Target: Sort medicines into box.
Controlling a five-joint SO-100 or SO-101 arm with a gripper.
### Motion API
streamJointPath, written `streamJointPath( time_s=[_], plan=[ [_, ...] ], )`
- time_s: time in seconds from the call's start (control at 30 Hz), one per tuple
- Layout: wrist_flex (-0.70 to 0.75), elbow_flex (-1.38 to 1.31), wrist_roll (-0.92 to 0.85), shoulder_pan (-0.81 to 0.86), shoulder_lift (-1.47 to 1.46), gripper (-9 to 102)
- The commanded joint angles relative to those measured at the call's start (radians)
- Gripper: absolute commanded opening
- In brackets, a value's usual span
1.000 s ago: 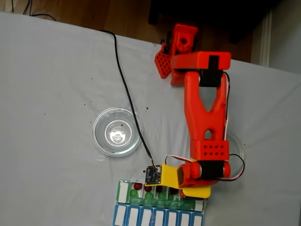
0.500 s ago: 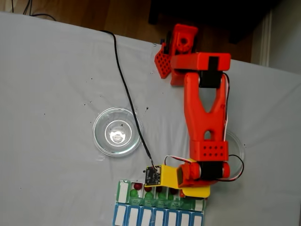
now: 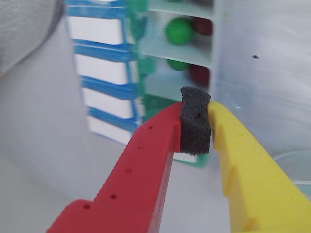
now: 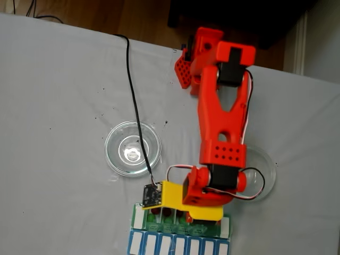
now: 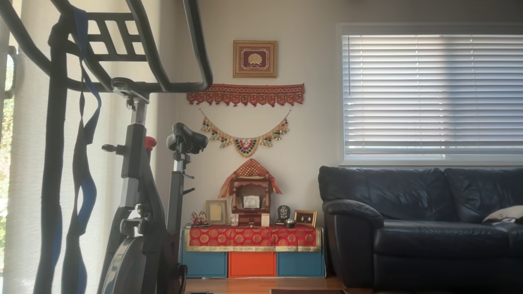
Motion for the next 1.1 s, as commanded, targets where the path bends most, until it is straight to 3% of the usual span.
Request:
streamJointPath(
  time_s=[0.0,0.13,0.37,0.63,1.07],
  plan=[
    [-0.167,0.038,0.020,-0.002,0.204,1],
    [-0.327,0.150,0.055,-0.029,0.265,1],
    [-0.466,0.198,0.063,-0.089,0.189,1],
    [-0.463,0.075,0.044,-0.087,0.032,1],
    [-0.388,0.091,0.038,-0.054,0.049,1]
  ],
)
